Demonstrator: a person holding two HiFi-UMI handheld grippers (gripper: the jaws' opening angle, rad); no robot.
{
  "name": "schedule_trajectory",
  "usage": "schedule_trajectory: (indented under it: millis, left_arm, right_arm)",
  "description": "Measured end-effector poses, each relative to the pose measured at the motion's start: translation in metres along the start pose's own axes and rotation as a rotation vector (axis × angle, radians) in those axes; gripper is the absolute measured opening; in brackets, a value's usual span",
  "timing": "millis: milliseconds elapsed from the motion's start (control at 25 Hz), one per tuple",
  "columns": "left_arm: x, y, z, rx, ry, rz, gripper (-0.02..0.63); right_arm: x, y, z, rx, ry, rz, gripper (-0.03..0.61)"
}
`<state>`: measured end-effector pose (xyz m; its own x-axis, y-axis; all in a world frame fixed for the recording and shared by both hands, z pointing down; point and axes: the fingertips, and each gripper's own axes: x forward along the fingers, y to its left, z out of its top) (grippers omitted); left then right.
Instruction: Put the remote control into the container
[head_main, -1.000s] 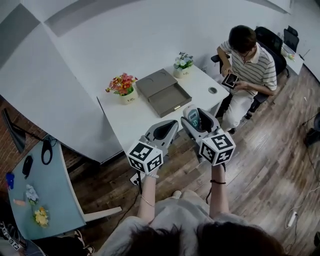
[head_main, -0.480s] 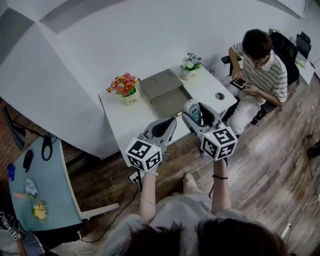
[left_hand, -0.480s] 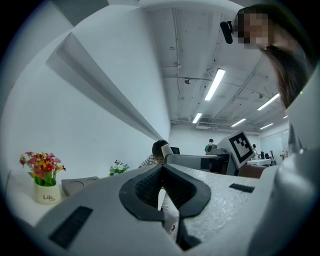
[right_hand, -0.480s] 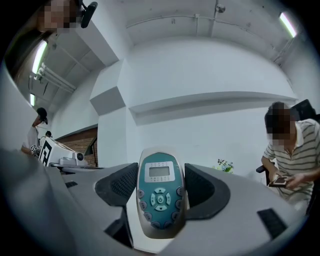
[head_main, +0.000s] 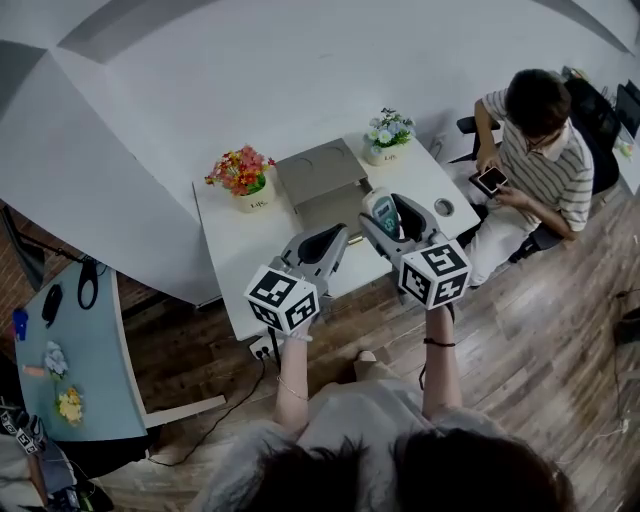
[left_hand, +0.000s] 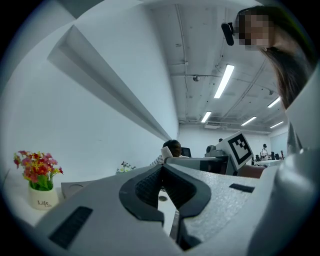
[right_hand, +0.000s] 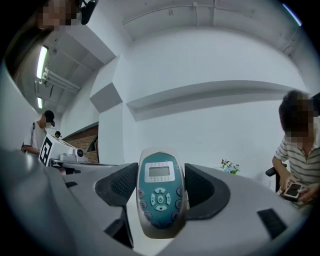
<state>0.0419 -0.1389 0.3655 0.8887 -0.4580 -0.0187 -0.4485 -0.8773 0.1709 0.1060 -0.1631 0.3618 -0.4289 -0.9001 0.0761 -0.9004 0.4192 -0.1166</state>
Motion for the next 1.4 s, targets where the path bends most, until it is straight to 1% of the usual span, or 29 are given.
schedule_trajectory:
  millis: [160, 400, 640, 800, 1040, 1200, 1400]
  left_arm:
    - [0.015, 0.008, -0.003, -0.004, -0.002, 0.023, 0.003]
    - [0.022, 0.026, -0.011, -0.02, -0.008, 0.087, 0.003]
    - [0.029, 0.054, -0.012, -0.028, 0.013, 0.113, 0.003]
    - [0.033, 0.076, -0.013, -0.042, 0.02, 0.109, 0.003]
    - [0.041, 0.109, -0.026, -0.067, 0.064, 0.102, 0.003]
    - [0.045, 0.132, -0.04, -0.097, 0.085, 0.099, 0.003]
    - [0.054, 0.146, -0.061, -0.121, 0.128, 0.087, 0.003]
  right_arm:
    - [0.014, -0.011, -0.001, -0.018, 0.018, 0.057, 0.291]
    - [0.031, -0.024, -0.008, -0.033, 0.044, 0.109, 0.291]
    - [0.06, -0.029, -0.014, -0.007, 0.065, 0.142, 0.291]
    - [0.084, -0.033, -0.021, -0.01, 0.09, 0.156, 0.291]
    - [0.117, -0.046, -0.034, 0.0, 0.127, 0.149, 0.291]
    - [0.139, -0.047, -0.05, -0.02, 0.174, 0.15, 0.291]
    - [0.155, -0.048, -0.071, -0.017, 0.226, 0.156, 0.291]
